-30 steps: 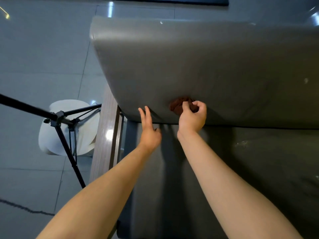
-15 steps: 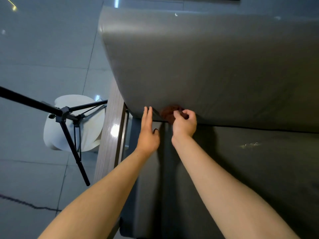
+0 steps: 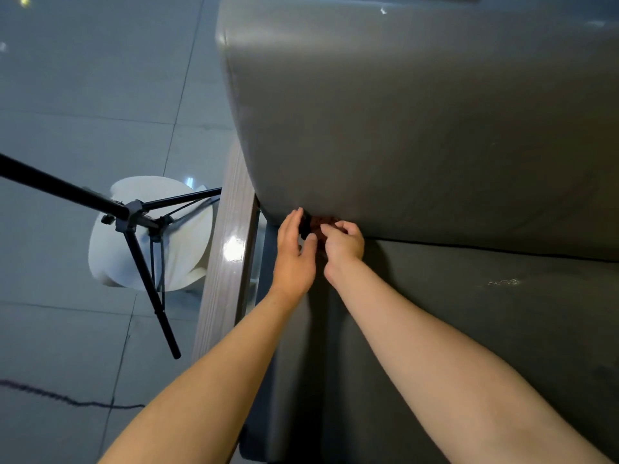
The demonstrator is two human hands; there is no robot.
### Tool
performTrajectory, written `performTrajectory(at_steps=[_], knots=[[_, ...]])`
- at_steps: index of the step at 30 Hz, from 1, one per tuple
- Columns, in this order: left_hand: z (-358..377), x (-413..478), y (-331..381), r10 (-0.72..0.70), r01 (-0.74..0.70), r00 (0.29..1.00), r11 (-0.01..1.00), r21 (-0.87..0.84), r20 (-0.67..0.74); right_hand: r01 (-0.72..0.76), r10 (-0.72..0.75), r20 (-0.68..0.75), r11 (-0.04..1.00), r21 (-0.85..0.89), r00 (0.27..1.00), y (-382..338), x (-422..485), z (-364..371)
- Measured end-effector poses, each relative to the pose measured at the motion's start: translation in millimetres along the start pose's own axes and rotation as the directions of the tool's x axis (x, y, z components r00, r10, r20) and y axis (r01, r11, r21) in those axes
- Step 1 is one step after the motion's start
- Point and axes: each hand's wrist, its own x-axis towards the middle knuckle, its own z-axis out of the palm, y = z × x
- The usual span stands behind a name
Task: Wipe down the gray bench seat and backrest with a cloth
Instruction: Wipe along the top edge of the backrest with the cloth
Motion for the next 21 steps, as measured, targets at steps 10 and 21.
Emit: performTrajectory(at_steps=[10,21], knots=[[-25,-17,93,-0.047,-0.006,0.967,0.979,-0.206,-0.25,0.442,-0.387,0.241,0.862,-0.25,0.89,-67,-76,-17],[-71,-6,228,0.619,-0.539,0.761,0.769,0.344,-0.193,0.86,-0.912,0.15,0.291,-0.419,0.382,-201,-139,-33]])
